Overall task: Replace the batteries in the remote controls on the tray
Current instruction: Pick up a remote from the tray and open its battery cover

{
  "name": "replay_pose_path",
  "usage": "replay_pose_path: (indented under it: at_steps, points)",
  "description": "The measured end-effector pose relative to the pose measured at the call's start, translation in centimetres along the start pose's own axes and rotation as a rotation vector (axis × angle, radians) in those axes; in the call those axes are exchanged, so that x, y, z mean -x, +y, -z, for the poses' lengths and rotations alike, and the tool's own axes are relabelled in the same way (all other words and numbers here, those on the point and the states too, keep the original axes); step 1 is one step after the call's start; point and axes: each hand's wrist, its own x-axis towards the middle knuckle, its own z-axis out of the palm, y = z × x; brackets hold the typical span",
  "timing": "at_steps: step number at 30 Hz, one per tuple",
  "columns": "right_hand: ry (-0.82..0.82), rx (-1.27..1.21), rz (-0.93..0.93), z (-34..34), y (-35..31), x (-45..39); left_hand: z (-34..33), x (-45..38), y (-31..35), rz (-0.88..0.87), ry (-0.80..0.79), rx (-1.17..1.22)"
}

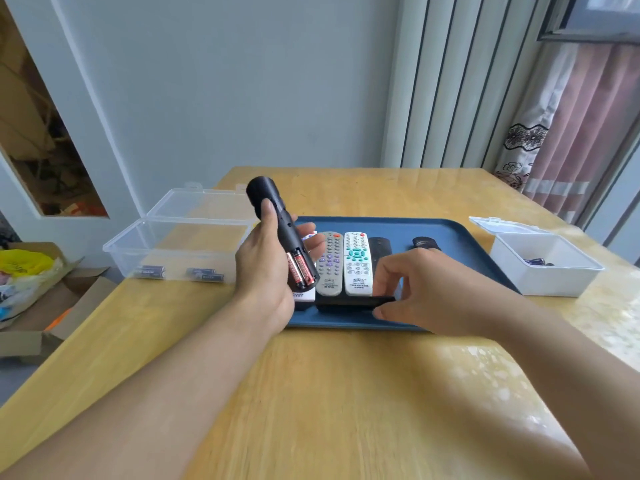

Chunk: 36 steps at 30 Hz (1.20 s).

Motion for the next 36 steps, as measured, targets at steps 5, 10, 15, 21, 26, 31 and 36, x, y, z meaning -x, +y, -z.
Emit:
replay_pose_path:
  at_steps: [5, 10, 15, 21, 26, 31, 36]
  points:
    - [0.001, 0.071, -0.035, -0.1, -0.7, 0.3, -0.4, 0.5, 0.3, 0.188, -0.057, 0.125]
    - [0.266, -0.095, 0.067, 0.1, -0.6, 0.0, -0.6, 1.0, 0.3, 0.311, -0.193, 0.16]
    - [0.349, -0.129, 0.318, -1.0, -1.6, 0.3, -0.6, 1.5, -0.6, 0.345, -0.317, 0.041]
    - [0.368, 0.007, 0.327, -1.9, -1.8, 0.4, -0.7, 1.9, -0.6, 0.351, -0.441, -0.014]
    - [0.379, 0.065, 0.301, -2.2, -1.6, 0.2, -0.4, 1.7, -1.1, 0.367, -0.511, -0.086]
    - [0.461, 0.093, 0.301, -2.4, -1.4, 0.0, -0.5, 1.7, -1.1, 0.348, -0.516, -0.027]
    - [0.489, 0.168, 0.328, -2.6, -1.7, 0.1, -0.5, 1.6, -1.0, 0.337, -0.521, 0.001]
